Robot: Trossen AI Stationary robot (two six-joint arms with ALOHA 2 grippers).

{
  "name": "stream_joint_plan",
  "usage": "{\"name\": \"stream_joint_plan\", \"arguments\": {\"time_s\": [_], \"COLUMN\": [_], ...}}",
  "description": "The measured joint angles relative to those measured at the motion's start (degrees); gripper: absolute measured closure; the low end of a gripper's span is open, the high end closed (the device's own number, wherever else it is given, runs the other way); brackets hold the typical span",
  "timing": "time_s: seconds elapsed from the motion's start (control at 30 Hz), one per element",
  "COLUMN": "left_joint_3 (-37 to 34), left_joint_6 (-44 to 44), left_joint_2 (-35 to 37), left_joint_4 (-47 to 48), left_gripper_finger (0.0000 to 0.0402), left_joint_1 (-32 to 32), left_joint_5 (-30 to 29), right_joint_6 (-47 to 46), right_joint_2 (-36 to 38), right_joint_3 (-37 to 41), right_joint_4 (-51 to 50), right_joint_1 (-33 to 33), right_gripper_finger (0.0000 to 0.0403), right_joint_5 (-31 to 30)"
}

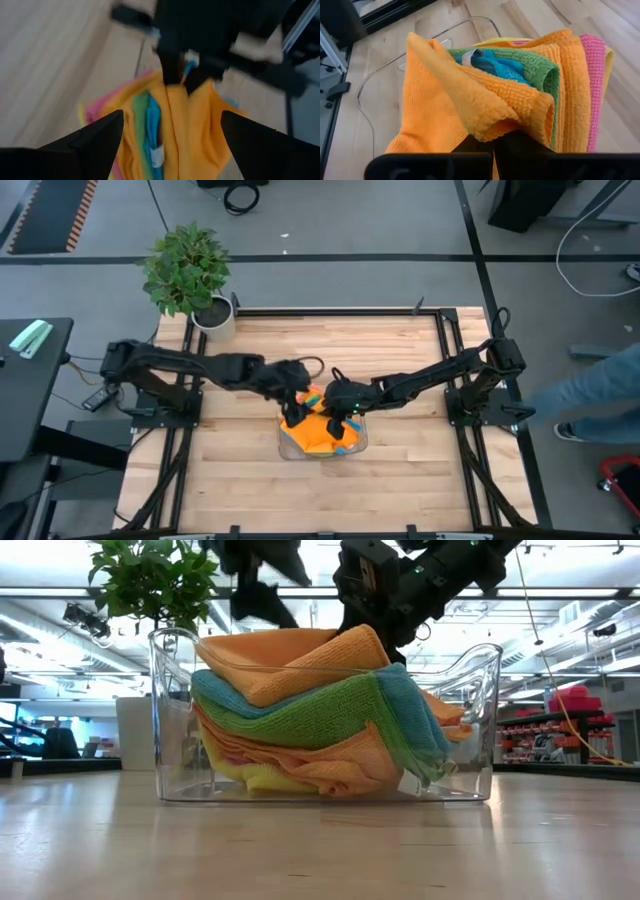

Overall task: Fold microfiber towels
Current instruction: Put the stacked microfiber cloths into the transparent bin

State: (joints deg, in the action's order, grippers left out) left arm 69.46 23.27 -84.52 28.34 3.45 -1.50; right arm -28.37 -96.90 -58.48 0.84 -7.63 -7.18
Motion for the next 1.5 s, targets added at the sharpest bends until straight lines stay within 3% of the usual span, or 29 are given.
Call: {"name": "stream_joint_plan", "arguments": {"time_s": [0.3, 0.47, 0.53, 0.87, 1.17, 1.5], "left_joint_3": [-0.55, -0.51, -0.51, -0.39, -0.49, -0.49], "left_joint_6": [-1.05, -0.24, 0.08, 0.13, 3.11, -0.36], "left_joint_2": [-6.32, -6.35, -6.35, -8.11, -10.41, -12.18], "left_joint_4": [-0.85, 1.59, 2.47, 2.01, 4.15, 3.87], "left_gripper_finger": [0.0043, 0.0042, 0.0042, 0.0042, 0.0042, 0.0042], "left_joint_1": [3.24, 5.04, 5.47, 4.58, 0.13, -0.08], "left_joint_5": [-3.24, -18.35, -21.45, -15.38, -17.29, -18.23], "right_joint_6": [-0.12, -0.12, -0.13, 0.14, 0.66, 0.69], "right_joint_2": [0.0, 0.0, 0.0, 0.0, 0.0, 0.0], "right_joint_3": [0.02, 0.02, 0.02, 0.02, 0.02, 0.02], "right_joint_4": [0.16, 0.17, 0.17, 0.64, 1.51, 0.18], "right_joint_1": [0.76, 0.91, 0.91, 1.57, 1.61, 1.59], "right_gripper_finger": [0.0398, 0.0398, 0.0398, 0.0398, 0.0398, 0.0398], "right_joint_5": [0.2, 0.2, 0.2, 0.37, 0.17, -0.75]}}
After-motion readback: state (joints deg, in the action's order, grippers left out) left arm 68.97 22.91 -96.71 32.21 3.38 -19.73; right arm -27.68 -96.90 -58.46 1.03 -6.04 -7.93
